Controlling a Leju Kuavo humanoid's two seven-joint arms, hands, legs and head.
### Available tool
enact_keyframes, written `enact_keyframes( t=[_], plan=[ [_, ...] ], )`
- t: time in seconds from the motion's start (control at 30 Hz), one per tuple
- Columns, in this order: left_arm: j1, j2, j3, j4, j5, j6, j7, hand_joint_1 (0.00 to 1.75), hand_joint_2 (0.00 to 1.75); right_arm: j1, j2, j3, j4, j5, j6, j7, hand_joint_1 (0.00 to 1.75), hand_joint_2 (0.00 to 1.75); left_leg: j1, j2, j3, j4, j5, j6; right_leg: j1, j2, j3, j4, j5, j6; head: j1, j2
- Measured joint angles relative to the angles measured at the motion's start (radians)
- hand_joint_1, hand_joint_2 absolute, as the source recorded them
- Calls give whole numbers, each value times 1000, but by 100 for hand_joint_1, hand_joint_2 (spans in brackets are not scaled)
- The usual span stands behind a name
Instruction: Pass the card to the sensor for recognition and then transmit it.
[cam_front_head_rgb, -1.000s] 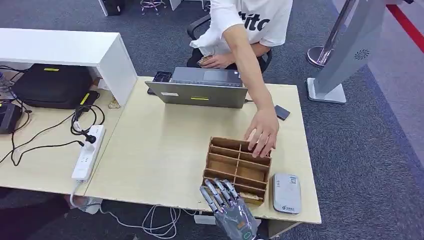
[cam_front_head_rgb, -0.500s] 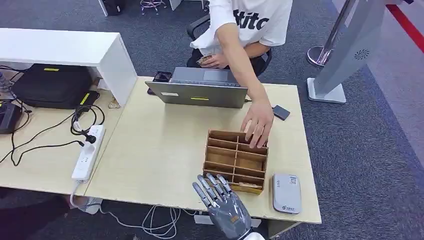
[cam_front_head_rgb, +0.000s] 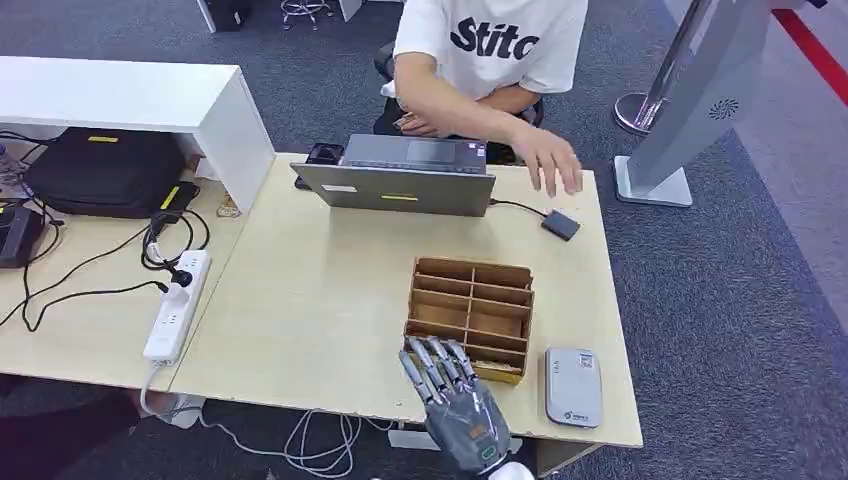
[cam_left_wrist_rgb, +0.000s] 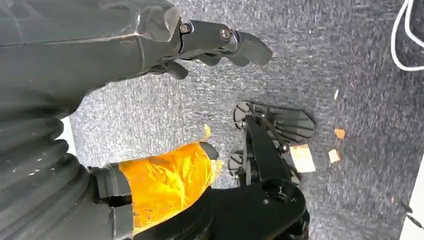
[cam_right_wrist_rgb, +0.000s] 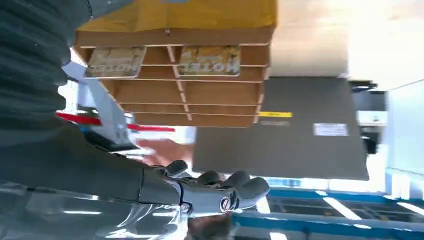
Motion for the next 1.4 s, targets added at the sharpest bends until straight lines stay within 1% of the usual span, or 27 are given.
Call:
enact_keyframes(
  t=[0.1, 0.2, 0.4, 0.53, 0.73, 0.9, 1.03, 1.13, 1.4],
  plan=[
    [0, -2, 1, 0, 11, 3, 1, 0, 175, -4, 0, 2, -2, 0, 9, 46, 0, 175, 0, 0, 0, 0, 0, 0, 0, 0, 0, 0, 0, 0, 0, 0],
    [0, -6, 2, 0, 21, 8, 1, 0, 175, -4, 1, 2, -4, 0, 16, 56, 0, 175, 0, 0, 0, 0, 0, 0, 0, 0, 0, 0, 0, 0, 0, 0],
    [0, -9, 4, 0, 33, 12, 1, 0, 175, 2, 9, -2, -10, 0, 42, 60, 0, 175, 0, 0, 0, 0, 0, 0, 0, 0, 0, 0, 0, 0, 0, 0],
    [0, -10, 7, 0, 35, 12, 1, 0, 175, 5, 12, -8, -11, 0, 46, 61, 0, 175, 0, 0, 0, 0, 0, 0, 0, 0, 0, 0, 0, 0, 0, 0],
    [0, -10, 9, 0, 39, 12, 1, 0, 175, 5, 17, -15, -13, 0, 78, 79, 0, 175, 0, 0, 0, 0, 0, 0, 0, 0, 0, 0, 0, 0, 0, 0],
    [0, -11, 13, 0, 45, 14, 1, 0, 175, 8, 23, -25, -17, 0, 91, 85, 0, 175, 0, 0, 0, 0, 0, 0, 0, 0, 0, 0, 0, 0, 0, 0],
    [0, -11, 19, 0, 53, 15, 1, 0, 175, 16, 32, -47, -19, 0, 98, 84, 0, 175, 0, 0, 0, 0, 0, 0, 0, 0, 0, 0, 0, 0, 0, 0],
    [0, -13, 20, 0, 58, 18, 1, 0, 175, 24, 42, -67, -19, -2, 118, 73, 0, 175, 0, 0, 0, 0, 0, 0, 0, 0, 0, 0, 0, 0, 0, 0],
    [0, -15, 26, 0, 63, 18, 1, 0, 175, 33, 60, -102, -19, -11, 130, 69, 0, 175, 0, 0, 0, 0, 0, 0, 0, 0, 0, 0, 0, 0, 0, 0]
  ],
)
